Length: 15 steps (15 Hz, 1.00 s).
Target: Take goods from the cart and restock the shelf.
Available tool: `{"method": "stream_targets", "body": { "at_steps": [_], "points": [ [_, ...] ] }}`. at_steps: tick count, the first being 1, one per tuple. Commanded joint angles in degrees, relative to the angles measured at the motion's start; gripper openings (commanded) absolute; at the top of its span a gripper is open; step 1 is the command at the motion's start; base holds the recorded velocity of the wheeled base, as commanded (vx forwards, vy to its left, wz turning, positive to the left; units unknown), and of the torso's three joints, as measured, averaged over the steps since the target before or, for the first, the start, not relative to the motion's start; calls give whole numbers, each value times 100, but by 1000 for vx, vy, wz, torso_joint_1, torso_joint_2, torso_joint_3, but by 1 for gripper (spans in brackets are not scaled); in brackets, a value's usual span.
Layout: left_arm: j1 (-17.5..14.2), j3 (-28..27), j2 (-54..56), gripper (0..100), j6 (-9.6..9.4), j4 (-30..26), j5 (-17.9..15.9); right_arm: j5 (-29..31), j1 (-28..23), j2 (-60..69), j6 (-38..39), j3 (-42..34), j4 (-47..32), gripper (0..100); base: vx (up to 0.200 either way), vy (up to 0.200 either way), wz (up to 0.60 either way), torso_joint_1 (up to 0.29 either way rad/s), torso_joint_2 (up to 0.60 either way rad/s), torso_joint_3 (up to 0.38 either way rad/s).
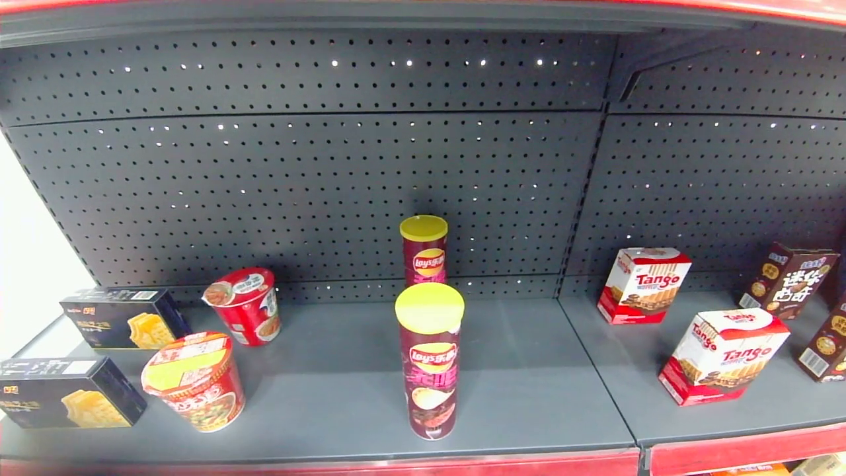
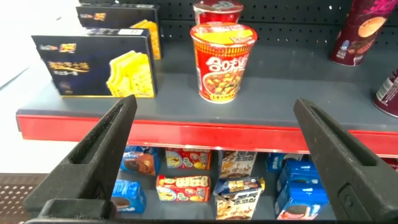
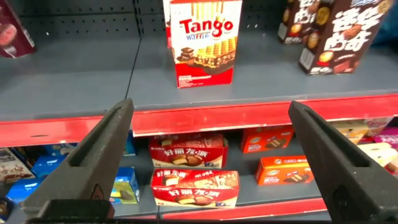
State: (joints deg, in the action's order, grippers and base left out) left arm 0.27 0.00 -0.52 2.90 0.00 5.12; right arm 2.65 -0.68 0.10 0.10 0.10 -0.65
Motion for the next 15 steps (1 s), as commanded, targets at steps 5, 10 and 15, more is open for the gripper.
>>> {"method": "stream_targets", "body": {
  "at_steps": [5,10,15],
  "points": [
    [0,0,0,100,9,0,7,-1,7,-10,-1,-1,12,100,0,0,240,1,1,-1],
    [0,0,-9,100,9,0,7,-10,-2,-10,-1,-1,3,100,0,0,0,0,0,0],
    [0,0,-9,100,9,0,7,-10,-2,-10,-1,-1,3,100,0,0,0,0,0,0]
  ]
}}
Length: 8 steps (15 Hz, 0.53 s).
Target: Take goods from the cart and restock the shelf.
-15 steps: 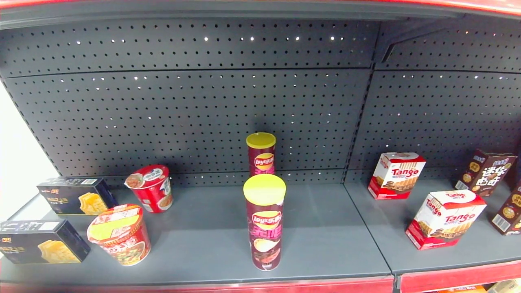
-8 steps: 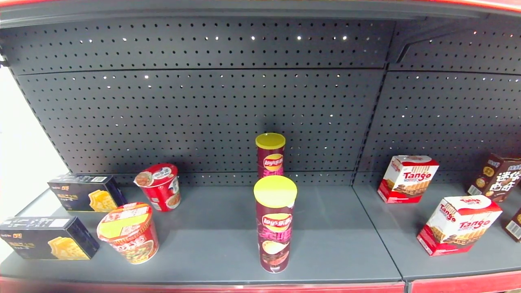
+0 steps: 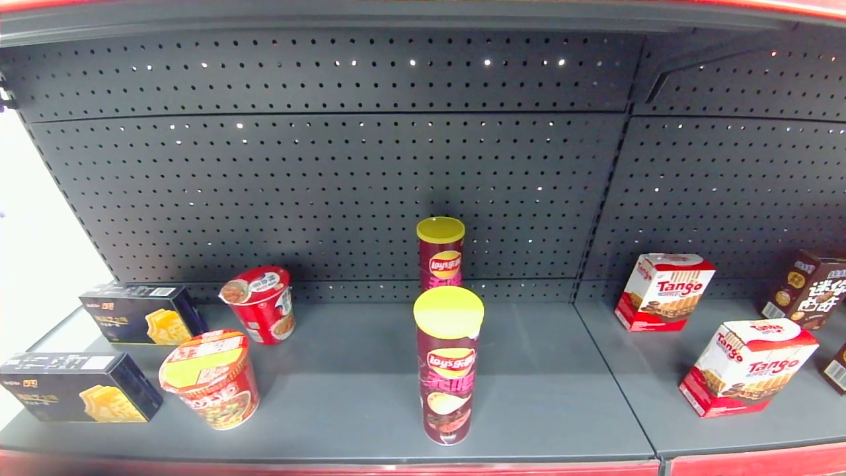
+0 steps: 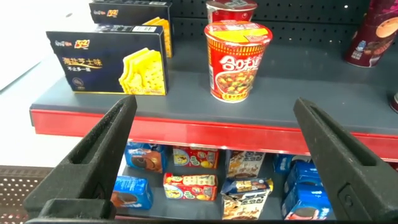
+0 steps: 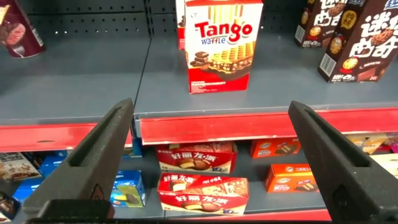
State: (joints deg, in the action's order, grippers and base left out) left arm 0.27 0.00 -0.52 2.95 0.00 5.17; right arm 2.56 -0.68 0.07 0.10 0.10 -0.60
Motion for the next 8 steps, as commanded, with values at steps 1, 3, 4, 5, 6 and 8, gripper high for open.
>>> {"method": "stream_targets", "body": {
  "at_steps": [1,3,4,5,6,8],
  "points": [
    [0,0,0,100,4,0,2,-1,-2,-7,-1,-1,-2,100,0,0,0,0,0,0],
    [0,0,-9,100,-5,0,10,-1,-2,-7,-1,-1,-2,100,0,0,0,0,0,0],
    [0,-9,0,100,4,0,2,-1,-2,-7,-1,-1,-2,100,0,0,0,0,0,0],
    [0,-9,0,100,13,0,10,-1,-2,-7,-1,-1,-2,100,0,200,0,2,2,12],
    [0,-9,0,100,13,0,28,-1,-2,-7,-1,-1,-2,100,0,200,0,-2,2,-2],
    [0,-9,0,100,4,0,10,-1,-2,-7,-1,-1,-2,100,0,0,0,0,0,0]
  ]
}}
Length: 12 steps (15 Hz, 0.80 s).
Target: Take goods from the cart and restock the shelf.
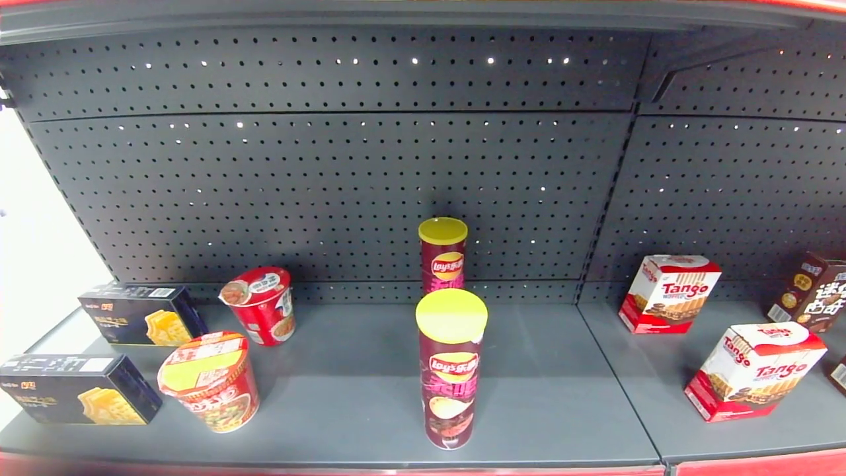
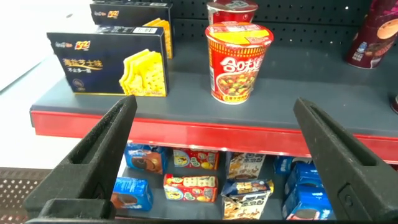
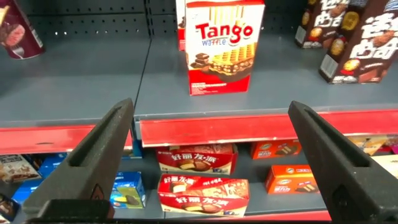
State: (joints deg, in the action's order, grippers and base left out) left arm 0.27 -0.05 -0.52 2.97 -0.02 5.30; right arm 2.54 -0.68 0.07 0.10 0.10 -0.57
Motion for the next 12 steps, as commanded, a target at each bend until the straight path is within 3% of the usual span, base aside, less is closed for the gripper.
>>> {"method": "stream_targets", "body": {
  "at_steps": [1,12],
  "points": [
    [0,-4,0,100,1,2,-3,1,7,-7,-1,-1,-4,100,0,0,0,0,0,0],
    [0,5,-9,100,1,2,-3,1,-2,-7,-1,-1,-4,100,0,0,0,0,0,0]
  ]
}}
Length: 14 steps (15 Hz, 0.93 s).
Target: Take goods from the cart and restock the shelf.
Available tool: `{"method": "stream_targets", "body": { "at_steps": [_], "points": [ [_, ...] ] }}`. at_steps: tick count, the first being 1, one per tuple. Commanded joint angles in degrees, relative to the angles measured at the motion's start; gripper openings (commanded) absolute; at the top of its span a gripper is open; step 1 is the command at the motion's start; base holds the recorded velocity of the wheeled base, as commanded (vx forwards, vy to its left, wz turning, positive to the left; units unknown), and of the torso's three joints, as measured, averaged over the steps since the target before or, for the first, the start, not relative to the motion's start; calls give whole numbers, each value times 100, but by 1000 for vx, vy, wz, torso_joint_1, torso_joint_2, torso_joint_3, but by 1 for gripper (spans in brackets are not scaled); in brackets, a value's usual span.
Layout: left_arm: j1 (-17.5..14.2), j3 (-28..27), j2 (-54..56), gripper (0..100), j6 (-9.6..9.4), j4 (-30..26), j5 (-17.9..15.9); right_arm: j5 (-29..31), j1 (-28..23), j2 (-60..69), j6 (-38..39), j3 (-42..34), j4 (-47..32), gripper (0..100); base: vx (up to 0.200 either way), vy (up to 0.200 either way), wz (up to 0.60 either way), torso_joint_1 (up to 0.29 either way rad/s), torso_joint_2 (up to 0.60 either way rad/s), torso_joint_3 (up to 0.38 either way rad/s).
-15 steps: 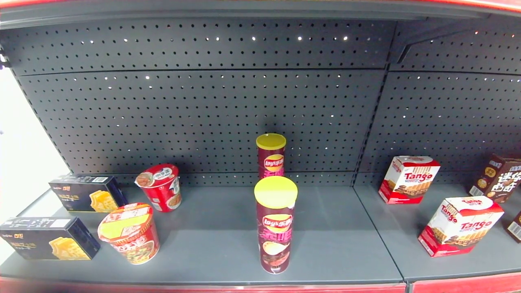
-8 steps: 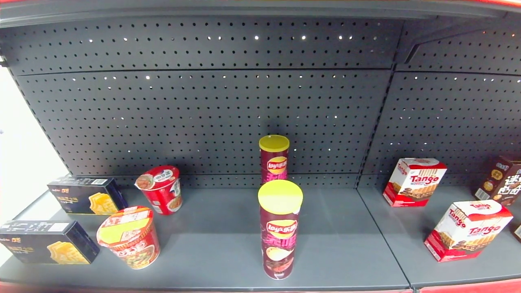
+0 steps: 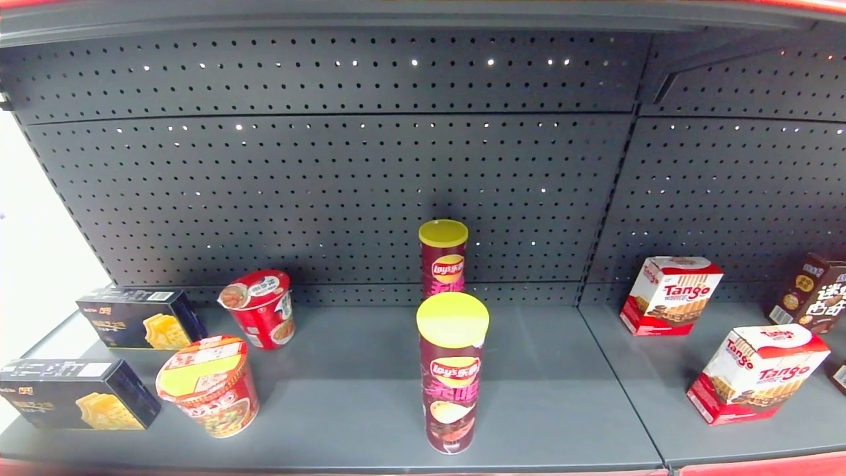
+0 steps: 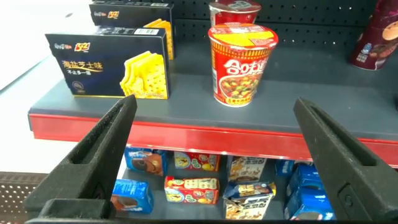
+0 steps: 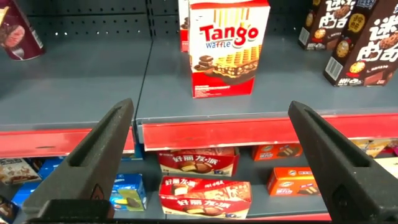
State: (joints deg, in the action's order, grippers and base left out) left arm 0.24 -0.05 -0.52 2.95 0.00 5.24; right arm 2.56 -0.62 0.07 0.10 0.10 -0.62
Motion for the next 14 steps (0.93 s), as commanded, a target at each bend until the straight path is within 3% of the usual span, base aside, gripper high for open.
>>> {"method": "stream_targets", "body": {
  "at_steps": [1,14],
  "points": [
    [2,5,-9,100,4,0,3,-1,-8,-7,-1,-1,1,100,0,0,0,0,0,0],
    [2,5,0,100,4,0,3,-10,-8,-7,-1,-1,1,100,0,0,0,0,0,0]
  ]
}}
